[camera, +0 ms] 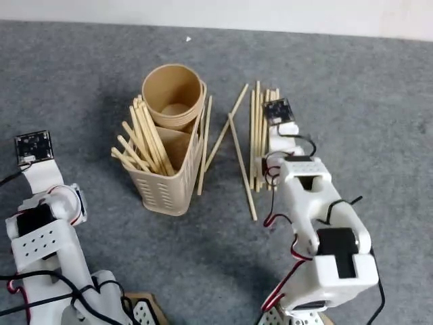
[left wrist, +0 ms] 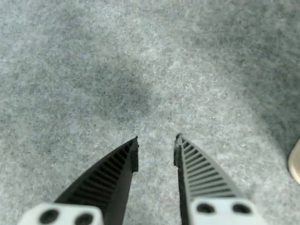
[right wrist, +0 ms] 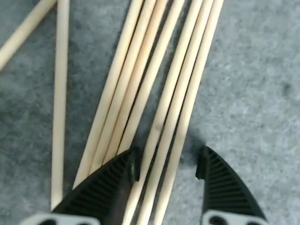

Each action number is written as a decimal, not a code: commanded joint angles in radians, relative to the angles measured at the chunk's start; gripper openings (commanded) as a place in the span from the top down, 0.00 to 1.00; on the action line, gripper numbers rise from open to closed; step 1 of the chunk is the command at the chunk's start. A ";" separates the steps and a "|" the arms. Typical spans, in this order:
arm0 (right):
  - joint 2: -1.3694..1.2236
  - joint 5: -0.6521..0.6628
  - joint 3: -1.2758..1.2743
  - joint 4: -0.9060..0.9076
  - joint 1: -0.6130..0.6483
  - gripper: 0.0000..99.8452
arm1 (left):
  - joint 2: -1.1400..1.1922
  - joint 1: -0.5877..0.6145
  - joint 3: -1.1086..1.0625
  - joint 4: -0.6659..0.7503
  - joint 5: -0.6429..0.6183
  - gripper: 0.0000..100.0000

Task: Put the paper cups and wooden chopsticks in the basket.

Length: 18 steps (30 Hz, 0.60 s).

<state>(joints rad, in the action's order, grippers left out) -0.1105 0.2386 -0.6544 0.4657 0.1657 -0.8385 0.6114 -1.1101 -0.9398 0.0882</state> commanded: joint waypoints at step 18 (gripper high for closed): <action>-0.076 0.009 0.133 0.070 -0.030 0.99 | -0.016 -0.008 0.004 0.008 0.005 0.84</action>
<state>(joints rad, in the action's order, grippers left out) -0.1841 0.2371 -0.5378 0.5301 0.1043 -0.8385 0.6114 -1.1101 -0.9398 0.0882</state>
